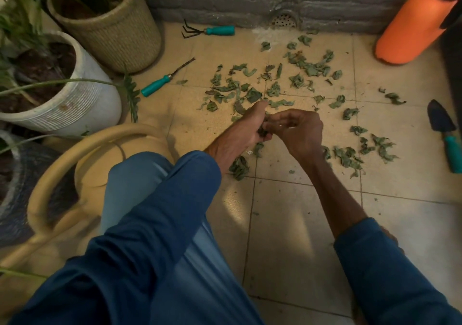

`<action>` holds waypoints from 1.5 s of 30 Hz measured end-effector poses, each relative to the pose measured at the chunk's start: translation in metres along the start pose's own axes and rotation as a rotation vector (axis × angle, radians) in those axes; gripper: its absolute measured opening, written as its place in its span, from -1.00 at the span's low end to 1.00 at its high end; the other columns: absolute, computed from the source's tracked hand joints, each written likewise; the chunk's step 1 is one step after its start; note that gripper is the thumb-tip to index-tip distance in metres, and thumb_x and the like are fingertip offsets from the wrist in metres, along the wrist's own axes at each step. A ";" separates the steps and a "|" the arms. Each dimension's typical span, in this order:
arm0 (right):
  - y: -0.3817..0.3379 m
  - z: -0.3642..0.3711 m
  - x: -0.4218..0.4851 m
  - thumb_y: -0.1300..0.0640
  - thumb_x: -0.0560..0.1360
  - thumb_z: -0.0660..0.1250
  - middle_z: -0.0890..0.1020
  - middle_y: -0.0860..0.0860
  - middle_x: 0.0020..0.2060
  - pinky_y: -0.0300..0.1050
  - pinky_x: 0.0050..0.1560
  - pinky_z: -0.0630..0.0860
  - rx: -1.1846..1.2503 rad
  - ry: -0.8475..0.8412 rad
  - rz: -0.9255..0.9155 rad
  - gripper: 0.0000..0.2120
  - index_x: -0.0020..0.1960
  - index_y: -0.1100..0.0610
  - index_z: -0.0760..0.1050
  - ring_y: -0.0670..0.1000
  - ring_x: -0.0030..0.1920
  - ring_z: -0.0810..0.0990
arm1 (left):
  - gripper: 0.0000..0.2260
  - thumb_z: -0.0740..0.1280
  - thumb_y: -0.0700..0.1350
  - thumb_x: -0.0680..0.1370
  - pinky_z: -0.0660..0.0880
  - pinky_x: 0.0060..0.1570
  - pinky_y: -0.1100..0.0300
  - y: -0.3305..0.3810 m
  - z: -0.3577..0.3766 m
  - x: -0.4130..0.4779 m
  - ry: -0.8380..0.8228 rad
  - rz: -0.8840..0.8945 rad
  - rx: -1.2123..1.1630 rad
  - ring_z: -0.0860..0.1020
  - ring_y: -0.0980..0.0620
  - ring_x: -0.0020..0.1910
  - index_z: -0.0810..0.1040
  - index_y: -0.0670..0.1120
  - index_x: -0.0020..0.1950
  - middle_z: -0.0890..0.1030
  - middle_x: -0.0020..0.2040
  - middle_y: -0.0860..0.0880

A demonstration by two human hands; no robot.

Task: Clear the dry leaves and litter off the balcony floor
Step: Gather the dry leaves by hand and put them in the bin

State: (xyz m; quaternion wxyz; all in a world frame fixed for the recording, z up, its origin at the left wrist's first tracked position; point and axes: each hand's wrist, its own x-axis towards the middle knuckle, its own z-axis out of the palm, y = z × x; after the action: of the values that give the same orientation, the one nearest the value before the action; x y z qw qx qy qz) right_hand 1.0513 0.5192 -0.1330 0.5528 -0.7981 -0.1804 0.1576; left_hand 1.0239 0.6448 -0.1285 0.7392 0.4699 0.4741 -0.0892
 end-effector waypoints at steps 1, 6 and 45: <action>-0.003 0.004 0.003 0.25 0.39 0.59 0.71 -0.06 -0.29 -0.42 -0.32 0.51 -0.045 -0.004 -0.038 -0.89 -0.10 0.16 0.72 -0.25 -0.36 0.64 | -0.62 0.11 0.12 0.72 0.41 -0.41 0.23 0.001 0.000 -0.001 -0.014 0.013 0.025 0.44 0.02 -0.38 0.50 -0.17 0.07 0.50 -0.31 -0.07; -0.009 0.025 0.015 0.27 0.40 0.48 0.66 -0.06 -0.38 -0.51 -0.28 0.33 -0.254 0.046 -0.227 -0.90 -0.23 0.12 0.73 -0.25 -0.32 0.55 | -0.68 0.17 -0.04 0.69 0.32 -0.53 0.29 0.005 -0.008 0.005 0.100 0.168 0.171 0.41 0.05 -0.50 0.56 -0.16 -0.13 0.50 -0.33 -0.07; 0.008 0.016 0.005 0.25 0.39 0.60 0.75 0.03 -0.20 -0.12 -0.14 0.67 0.046 -0.029 0.085 -0.83 -0.03 0.18 0.71 0.00 -0.20 0.74 | -0.60 0.06 0.10 0.72 0.31 -0.53 0.31 0.012 -0.032 0.004 0.052 0.068 0.578 0.43 0.03 -0.48 0.52 -0.19 0.11 0.56 -0.22 -0.10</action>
State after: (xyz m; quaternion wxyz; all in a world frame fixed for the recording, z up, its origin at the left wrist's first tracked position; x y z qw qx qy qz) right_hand 1.0496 0.5324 -0.1463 0.5610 -0.7899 -0.1505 0.1966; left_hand 1.0130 0.6769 -0.1278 0.5647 0.6789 0.4318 -0.1837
